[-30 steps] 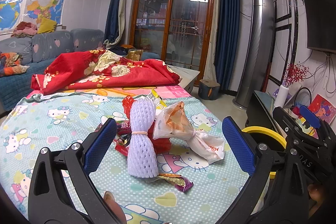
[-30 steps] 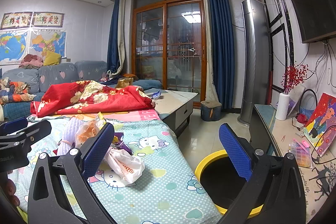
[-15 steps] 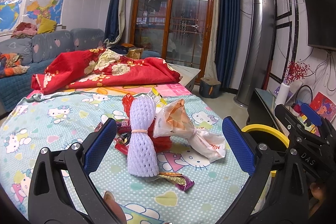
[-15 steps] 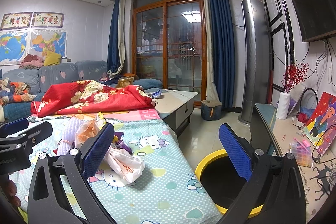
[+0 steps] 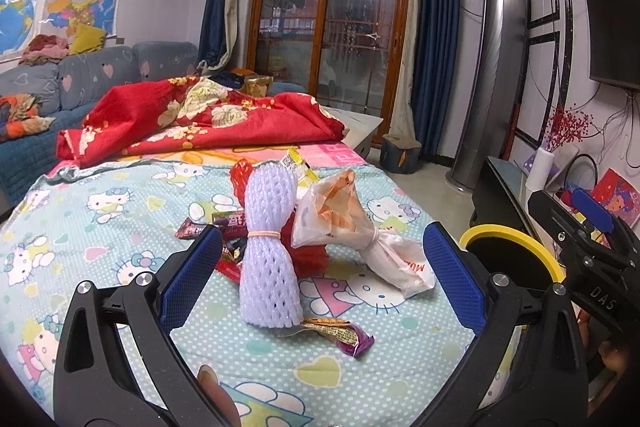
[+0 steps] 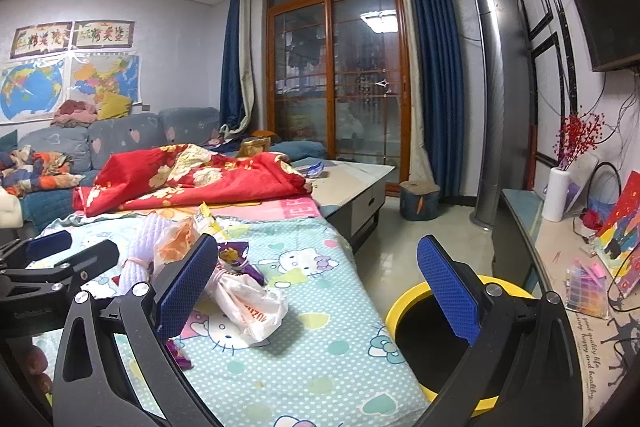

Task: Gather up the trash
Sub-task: 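Grasp the white plastic bag with the right gripper while the left grasps the lavender foam net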

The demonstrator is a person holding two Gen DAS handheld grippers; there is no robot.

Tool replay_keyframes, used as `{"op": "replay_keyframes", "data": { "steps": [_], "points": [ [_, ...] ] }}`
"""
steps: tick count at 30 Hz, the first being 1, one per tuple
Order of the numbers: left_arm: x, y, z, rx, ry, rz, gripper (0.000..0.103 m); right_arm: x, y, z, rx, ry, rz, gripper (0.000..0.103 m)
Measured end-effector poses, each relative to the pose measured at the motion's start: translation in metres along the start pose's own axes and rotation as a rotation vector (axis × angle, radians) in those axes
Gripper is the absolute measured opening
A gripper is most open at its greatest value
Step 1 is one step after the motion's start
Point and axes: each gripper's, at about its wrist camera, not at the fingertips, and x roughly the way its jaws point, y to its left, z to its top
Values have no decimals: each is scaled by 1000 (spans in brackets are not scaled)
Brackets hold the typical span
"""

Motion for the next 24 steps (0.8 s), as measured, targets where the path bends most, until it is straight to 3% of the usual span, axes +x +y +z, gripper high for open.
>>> {"op": "replay_keyframes", "data": {
  "steps": [10,14,24],
  "points": [
    [17,4,3,-4,63,-7,92,15,-7,-3,-35,78,75,97],
    [27,18,7,-22,87,31,92,30,-2,-6,-66,136,132,97],
    [33,57,25,-98,72,57,92,64,32,-2,-193,209,272,97]
  ]
}}
